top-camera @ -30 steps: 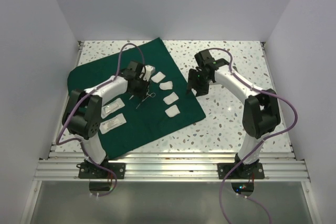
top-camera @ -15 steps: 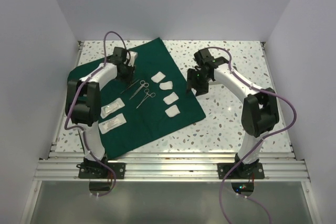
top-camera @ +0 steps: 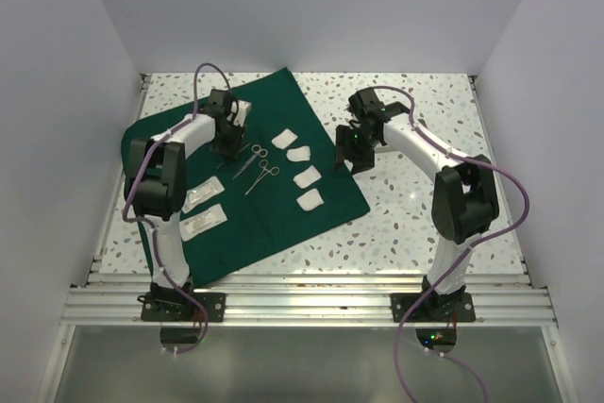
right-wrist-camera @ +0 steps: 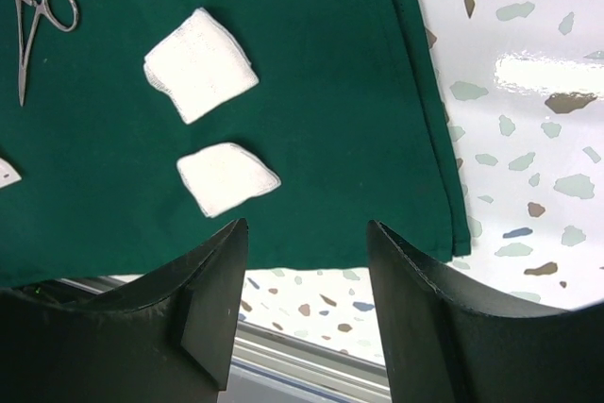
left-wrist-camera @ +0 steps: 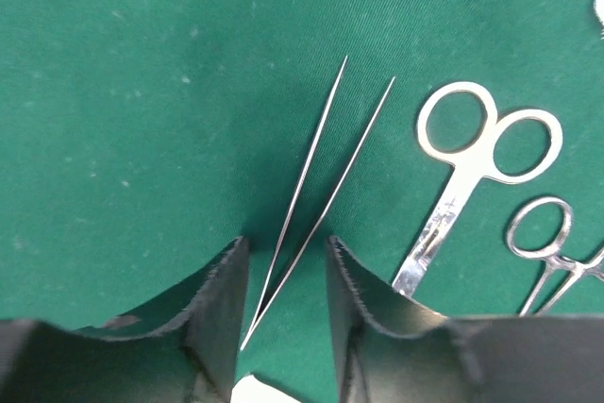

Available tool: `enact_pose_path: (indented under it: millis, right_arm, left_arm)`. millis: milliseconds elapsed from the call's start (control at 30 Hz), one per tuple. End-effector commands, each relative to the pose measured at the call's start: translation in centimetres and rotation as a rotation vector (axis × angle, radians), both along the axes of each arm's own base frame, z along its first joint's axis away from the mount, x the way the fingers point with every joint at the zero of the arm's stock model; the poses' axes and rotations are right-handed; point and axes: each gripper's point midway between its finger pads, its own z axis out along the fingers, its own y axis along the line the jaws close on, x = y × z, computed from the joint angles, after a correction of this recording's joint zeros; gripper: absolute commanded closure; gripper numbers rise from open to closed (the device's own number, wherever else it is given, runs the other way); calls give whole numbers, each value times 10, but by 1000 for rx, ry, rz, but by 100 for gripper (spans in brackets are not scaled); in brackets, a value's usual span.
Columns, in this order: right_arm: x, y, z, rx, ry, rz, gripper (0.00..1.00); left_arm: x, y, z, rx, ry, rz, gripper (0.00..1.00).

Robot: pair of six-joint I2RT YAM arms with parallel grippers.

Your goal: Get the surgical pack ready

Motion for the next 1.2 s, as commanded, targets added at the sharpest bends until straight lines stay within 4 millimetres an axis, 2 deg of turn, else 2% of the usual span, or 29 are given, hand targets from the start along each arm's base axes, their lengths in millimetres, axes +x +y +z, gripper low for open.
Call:
enact_pose_path:
  millis: [0,200,233,300,400,467,500,600,633,667,700,767,800,833,900,1033,1167]
  right_arm:
    - [5,4,13,29,-23,25,43]
    - [9,5,16,34,-31,17,43]
    - [10,6,16,35,-33,15,43]
    - [13,9,20,46,-39,13,43]
    - [21,15,28,75,-53,-4,43]
    - [30,25,35,115,-68,-25,43]
    - [32,30,37,136,-69,-28,42]
    - [40,56,47,260,-65,-40,32]
    - [42,63,50,294,-63,-45,29]
    - [45,77,53,364,-62,-59,29]
    - [45,87,55,399,-62,-57,28]
    - [52,105,62,470,-86,-69,27]
    - [50,116,60,478,-84,-59,27]
    - [53,122,66,492,-98,-53,27]
    - [50,135,65,500,-87,-48,28]
    - [47,147,66,502,-96,-42,32]
    - [41,153,65,502,-92,-36,34]
  left_arm:
    - [7,-1,-1,-1,-8,-22,60]
    - [3,-3,-4,-18,6,-20,83]
    - [4,-3,1,-21,-4,-17,92]
    - [7,-6,13,-37,-21,-4,100]
    - [10,-11,50,-82,-72,26,100]
    - [8,-21,67,-147,-80,38,100]
    - [3,-31,81,-203,-88,17,100]
    - [-15,-57,95,-361,-69,-20,100]
    - [-20,-64,107,-407,-84,-32,100]
    - [-31,-70,104,-457,-51,-20,100]
    - [-37,-85,119,-549,-62,-68,100]
    - [-54,-100,120,-663,-12,-67,100]
    - [-58,-111,131,-738,-15,-109,100]
    - [-62,-114,132,-764,2,-111,100]
    - [-69,-120,135,-808,16,-125,100]
    - [-75,-123,136,-815,31,-139,100]
    - [-83,-137,139,-845,55,-168,100]
